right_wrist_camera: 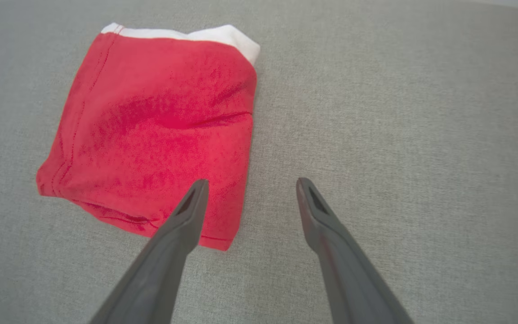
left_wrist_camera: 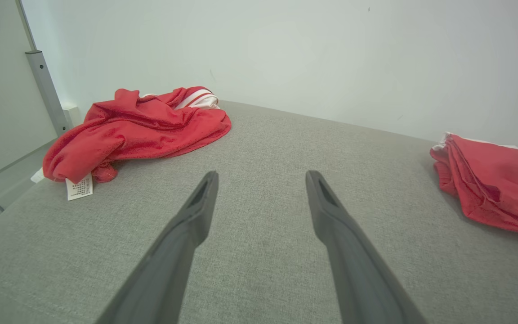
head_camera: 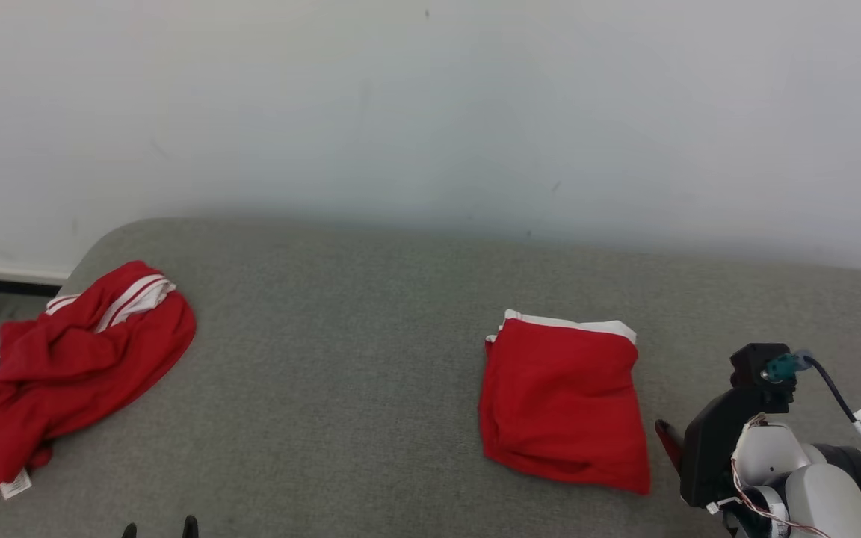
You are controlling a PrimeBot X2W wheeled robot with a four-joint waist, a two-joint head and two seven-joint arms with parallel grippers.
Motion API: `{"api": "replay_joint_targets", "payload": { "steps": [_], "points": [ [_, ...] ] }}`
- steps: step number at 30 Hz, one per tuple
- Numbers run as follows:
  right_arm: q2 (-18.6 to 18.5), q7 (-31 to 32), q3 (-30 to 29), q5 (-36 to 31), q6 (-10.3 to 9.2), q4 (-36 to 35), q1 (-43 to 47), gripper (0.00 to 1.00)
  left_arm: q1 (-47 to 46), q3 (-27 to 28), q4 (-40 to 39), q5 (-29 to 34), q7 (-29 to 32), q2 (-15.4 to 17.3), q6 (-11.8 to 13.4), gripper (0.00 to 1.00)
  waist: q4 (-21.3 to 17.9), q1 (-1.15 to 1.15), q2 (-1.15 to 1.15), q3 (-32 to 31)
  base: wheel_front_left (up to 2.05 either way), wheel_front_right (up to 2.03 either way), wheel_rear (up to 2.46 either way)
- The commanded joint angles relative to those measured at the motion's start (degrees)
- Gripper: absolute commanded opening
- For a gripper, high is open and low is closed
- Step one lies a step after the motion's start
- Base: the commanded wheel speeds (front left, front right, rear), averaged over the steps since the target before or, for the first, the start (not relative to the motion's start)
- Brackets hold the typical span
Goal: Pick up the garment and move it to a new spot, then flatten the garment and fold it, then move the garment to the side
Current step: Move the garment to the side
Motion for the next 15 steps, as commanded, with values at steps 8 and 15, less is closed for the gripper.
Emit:
{"api": "replay_joint_targets", "payload": {
  "steps": [8,15],
  "points": [
    [2.2,5.7,-9.3,-11.6,-0.12,11.0,-8.3,1.00,-2.6,-3.2,-1.8,1.4,0.7,0.0,-0.5,1.00,10.4,0.00,0.00,7.3,0.00,0.00,0.00],
    [3.8,2.8,-14.4,-16.0,-0.12,17.3,-12.7,1.00,-4.2,-4.0,-1.1,0.3,0.3,0.3,-0.8,1.00,13.2,0.00,0.00,9.7,0.00,0.00,0.00]
  ]
}}
